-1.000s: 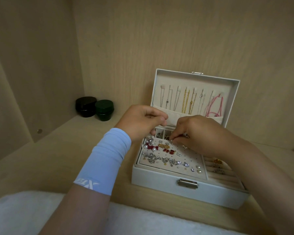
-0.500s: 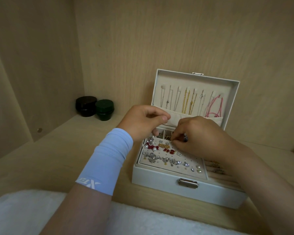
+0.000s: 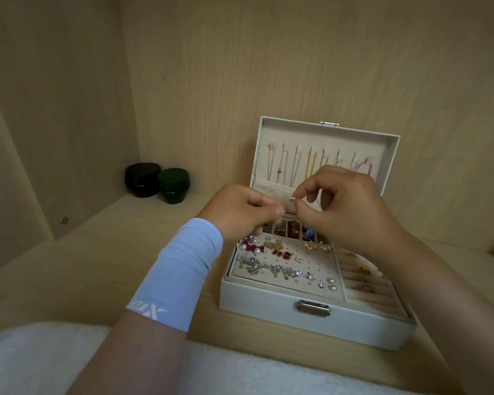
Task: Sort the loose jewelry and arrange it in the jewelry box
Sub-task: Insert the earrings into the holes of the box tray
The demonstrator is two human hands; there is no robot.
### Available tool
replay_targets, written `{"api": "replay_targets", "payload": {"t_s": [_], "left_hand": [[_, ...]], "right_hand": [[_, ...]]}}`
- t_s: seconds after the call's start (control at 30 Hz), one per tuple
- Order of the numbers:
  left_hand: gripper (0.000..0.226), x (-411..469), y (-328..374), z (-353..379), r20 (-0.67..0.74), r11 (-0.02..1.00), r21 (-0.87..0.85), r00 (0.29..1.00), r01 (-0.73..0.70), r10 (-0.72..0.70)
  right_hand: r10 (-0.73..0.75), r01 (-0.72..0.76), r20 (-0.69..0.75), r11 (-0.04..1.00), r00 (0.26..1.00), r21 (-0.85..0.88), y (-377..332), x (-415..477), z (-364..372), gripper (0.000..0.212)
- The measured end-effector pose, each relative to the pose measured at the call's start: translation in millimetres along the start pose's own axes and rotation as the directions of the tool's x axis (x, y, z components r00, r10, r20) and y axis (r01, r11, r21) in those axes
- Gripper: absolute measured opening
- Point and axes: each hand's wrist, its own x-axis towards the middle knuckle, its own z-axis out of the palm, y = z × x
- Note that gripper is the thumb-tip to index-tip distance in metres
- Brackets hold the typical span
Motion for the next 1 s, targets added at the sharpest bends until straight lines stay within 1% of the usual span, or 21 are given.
{"api": "replay_targets", "payload": {"t_s": [0.1,0.2,0.23,0.3,0.37,0.43,0.5,0.6,0.7,0.77,0.8,0.87,1.0], "left_hand": [[0.011,-1,3,3,0.04,0.995,-0.103,0.999,0.014,-0.01],[0.012,-1,6,3,0.062,0.989,-0.147,0.998,0.015,-0.006],[0.012,-2,7,3,0.07,0.99,-0.14,0.998,0.017,-0.007],[0.012,-3,8,2,0.085,0.995,-0.094,0.996,0.021,-0.013],[0.013,-5,9,2,0.104,0.999,-0.034,0.994,0.017,-0.013],[0.015,-6,10,2,0.124,1.0,0.026,0.992,0.011,-0.014],[0.016,-6,11,4,0.133,0.998,0.067,0.991,0.015,-0.024],[0.013,-5,10,7,0.117,0.997,0.059,0.992,0.041,-0.047],[0.012,-2,5,4,0.018,0.998,0.036,0.999,0.043,-0.043],[0.012,-1,1,0,-0.072,1.0,0.019,0.997,0.011,-0.009],[0.012,0,1,-1,-0.094,1.0,0.001,0.995,-0.01,0.01],[0.012,-1,1,-3,-0.095,0.998,-0.049,0.995,-0.036,0.031],[0.019,0,3,-4,-0.037,0.997,-0.069,0.999,-0.025,0.023]], "right_hand": [[-0.042,0.043,-0.025,0.999,0.999,0.021,-2,-2,3,0.009],[-0.064,0.065,-0.036,0.997,0.997,0.046,-1,-1,2,0.011],[-0.066,0.067,-0.012,0.996,0.998,0.053,1,-1,1,0.011],[-0.066,0.058,0.088,0.995,0.994,0.085,3,0,-3,0.013],[-0.054,0.026,0.206,0.99,0.977,0.135,6,0,-8,0.022],[-0.046,-0.014,0.287,0.979,0.957,0.204,8,1,-13,0.023],[-0.029,-0.055,0.317,0.966,0.948,0.254,10,1,-15,0.018],[0.021,-0.112,0.312,0.954,0.95,0.277,15,1,-12,0.016],[0.056,-0.131,0.329,0.968,0.943,0.213,20,-1,-9,0.015],[0.043,-0.08,0.375,0.993,0.926,0.084,21,-3,-5,0.014],[0.044,-0.05,0.397,0.999,0.917,0.005,21,-4,-2,0.014],[0.053,-0.006,0.425,0.994,0.904,-0.11,19,-5,1,0.015],[0.036,0.057,0.435,0.978,0.9,-0.199,14,-4,7,0.016]]}}
